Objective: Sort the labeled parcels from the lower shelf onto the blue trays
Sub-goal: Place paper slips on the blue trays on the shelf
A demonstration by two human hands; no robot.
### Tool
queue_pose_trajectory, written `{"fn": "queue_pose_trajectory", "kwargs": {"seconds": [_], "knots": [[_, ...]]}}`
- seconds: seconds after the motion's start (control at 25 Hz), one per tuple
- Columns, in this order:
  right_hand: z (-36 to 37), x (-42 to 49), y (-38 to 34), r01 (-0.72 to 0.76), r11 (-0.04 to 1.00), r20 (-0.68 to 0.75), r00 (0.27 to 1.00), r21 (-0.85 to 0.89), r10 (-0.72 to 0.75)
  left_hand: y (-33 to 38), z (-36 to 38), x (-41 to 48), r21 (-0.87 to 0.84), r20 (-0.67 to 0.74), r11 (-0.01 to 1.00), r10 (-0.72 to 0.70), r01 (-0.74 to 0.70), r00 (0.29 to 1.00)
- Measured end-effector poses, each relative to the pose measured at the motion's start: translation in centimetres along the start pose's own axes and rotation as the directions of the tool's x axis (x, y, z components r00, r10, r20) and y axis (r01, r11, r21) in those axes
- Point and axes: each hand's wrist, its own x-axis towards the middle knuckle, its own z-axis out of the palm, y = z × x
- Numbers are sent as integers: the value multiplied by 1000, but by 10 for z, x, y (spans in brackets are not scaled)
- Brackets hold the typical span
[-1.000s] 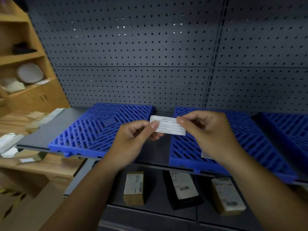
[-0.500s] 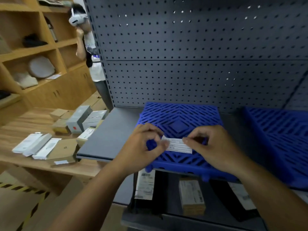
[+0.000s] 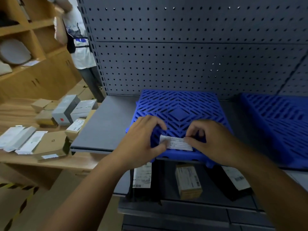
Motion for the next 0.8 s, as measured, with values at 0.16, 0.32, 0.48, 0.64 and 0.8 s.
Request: {"fn": "queue_pose_trajectory", "kwargs": {"seconds": [0.16,0.32,0.48,0.64,0.8], "knots": [[-2,-2,2,-3,1000,-6,1000,28,3,2,2,0,39,10,998,47,-47,999],[-8,-2,4,6,998,-49,999,57,-4,2,0,2,-74,-31,997,-16,14,999],[-16,-10,11,25,1000,-169,985,-13,-27,8,-15,18,-74,-92,997,26,-33,995],[-39,-27,19,-22,937,-247,966,-349,-69,39,-10,49,143,-95,984,117,-102,989],[-77,-61,34,-183,870,-330,944,-458,25,104,20,69,204,-99,967,176,-153,979]]}}
